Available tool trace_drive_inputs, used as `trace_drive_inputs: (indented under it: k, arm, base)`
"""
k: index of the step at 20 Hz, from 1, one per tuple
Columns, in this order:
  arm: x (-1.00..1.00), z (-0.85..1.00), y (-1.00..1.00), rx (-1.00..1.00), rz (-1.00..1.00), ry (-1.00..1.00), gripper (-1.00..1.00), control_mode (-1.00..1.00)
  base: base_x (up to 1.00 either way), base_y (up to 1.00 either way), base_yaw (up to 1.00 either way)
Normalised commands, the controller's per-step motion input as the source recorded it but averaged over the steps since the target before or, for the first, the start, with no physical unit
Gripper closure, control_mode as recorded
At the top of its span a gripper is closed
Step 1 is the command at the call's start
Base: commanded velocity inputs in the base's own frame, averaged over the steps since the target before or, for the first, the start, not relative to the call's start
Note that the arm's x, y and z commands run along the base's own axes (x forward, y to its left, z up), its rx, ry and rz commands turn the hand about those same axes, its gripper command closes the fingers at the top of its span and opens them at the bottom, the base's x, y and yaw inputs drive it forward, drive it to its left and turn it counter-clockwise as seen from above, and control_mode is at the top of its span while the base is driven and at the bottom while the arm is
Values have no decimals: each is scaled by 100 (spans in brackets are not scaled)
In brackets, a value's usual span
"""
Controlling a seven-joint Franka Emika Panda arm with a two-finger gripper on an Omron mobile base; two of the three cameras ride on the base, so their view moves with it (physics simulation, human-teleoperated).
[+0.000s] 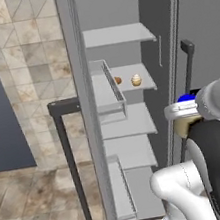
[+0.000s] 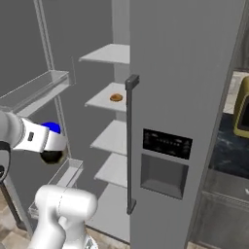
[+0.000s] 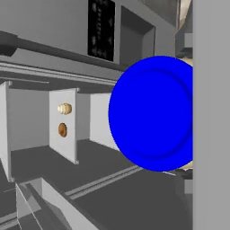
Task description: Place the mayonnaise and condiment bottle from the counter to the top shelf of the fridge. If the existing items in the fridge are on the top shelf, move them to other shelves.
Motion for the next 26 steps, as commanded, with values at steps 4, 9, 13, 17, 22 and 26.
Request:
trace_drive_inputs:
  k: [4,9,13,17,22,26]
  arm:
    - [0,0,0,0,0,0,100,100]
    - [0,0,0,0,0,0,100,100]
    - [0,0,0,0,0,0,100,100]
    - [0,0,0,0,0,0,100,100]
    - [6,20,15,0,-1,0,100,-100]
    - [47,100,48,-8,-1,-1,100,-100]
  base:
    - [17,-34,0]
    - [64,0,0]
    - [79,2,0]
    - [64,17,-1]
    - [24,58,-2]
    - [0,0,0]
